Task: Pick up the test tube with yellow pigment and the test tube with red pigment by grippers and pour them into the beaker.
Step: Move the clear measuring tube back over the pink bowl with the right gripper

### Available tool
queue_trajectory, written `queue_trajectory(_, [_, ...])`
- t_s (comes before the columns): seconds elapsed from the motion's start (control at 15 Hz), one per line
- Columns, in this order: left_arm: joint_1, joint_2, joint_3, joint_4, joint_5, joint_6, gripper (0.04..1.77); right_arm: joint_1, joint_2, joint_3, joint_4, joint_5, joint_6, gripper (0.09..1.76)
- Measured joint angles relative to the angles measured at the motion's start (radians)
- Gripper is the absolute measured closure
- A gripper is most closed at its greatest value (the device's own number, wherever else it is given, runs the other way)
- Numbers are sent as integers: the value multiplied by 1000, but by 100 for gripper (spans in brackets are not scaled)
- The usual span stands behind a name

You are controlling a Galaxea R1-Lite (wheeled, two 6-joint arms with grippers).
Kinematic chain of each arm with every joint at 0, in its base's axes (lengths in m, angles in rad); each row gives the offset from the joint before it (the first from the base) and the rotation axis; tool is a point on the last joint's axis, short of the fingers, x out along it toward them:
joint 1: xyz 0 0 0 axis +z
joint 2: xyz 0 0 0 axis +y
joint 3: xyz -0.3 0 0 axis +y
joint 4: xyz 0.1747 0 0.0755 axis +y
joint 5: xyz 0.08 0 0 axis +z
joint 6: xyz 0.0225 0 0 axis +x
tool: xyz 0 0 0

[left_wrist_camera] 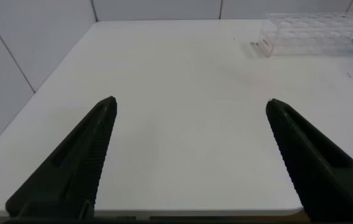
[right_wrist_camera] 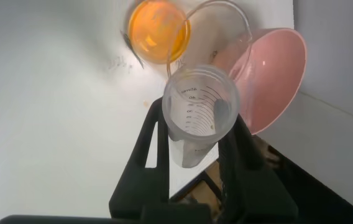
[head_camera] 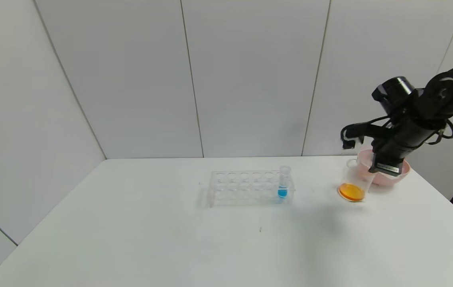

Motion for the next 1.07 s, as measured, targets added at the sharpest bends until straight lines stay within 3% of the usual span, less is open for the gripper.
queue_trajectory(0.27, [0, 0, 0, 0, 0, 0, 9, -123, -116, 65, -1, 202, 86, 133])
queue_trajectory(0.4, [0, 0, 0, 0, 0, 0, 9, -185, -169, 99, -11, 318, 194, 133])
queue_trajectory(0.53, [0, 0, 0, 0, 0, 0, 9, -224, -203, 123, -59, 376, 322, 133])
queue_trajectory(0.73, [0, 0, 0, 0, 0, 0, 9, -274, -241, 245, -308, 394, 466, 133])
queue_trajectory(0.93, [0, 0, 0, 0, 0, 0, 9, -303, -266, 435, -714, 401, 614, 133])
queue_trajectory(1.07, [0, 0, 0, 0, 0, 0, 9, -315, -276, 541, -893, 401, 754, 133])
